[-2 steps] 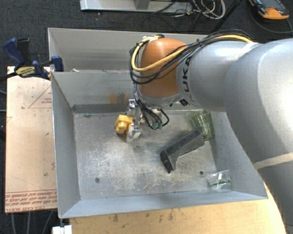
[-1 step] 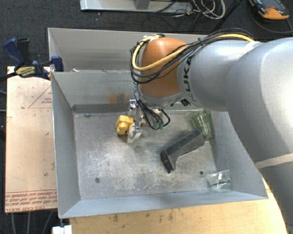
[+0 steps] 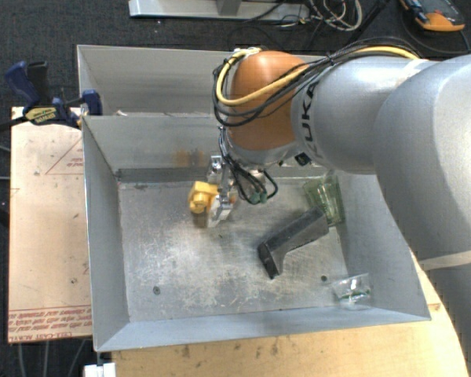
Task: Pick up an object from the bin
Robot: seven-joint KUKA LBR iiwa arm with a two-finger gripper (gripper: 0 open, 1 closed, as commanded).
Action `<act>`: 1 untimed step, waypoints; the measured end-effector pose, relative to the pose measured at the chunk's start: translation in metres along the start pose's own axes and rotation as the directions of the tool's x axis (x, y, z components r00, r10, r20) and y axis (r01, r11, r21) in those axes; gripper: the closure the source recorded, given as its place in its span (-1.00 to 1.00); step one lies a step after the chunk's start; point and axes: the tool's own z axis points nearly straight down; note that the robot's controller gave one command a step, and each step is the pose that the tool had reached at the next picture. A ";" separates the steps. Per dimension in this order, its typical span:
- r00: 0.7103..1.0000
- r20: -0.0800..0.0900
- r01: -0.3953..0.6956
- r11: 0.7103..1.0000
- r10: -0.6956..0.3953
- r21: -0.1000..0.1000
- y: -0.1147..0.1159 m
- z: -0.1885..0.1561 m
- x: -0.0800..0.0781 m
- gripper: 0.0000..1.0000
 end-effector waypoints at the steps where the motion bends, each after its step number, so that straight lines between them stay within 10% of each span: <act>1: 1.000 0.010 0.000 1.000 0.000 -0.001 0.000 -0.022 -0.002 1.00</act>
Offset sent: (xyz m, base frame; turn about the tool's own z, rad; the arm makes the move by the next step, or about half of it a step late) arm 0.0000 -0.0001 0.0585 0.0000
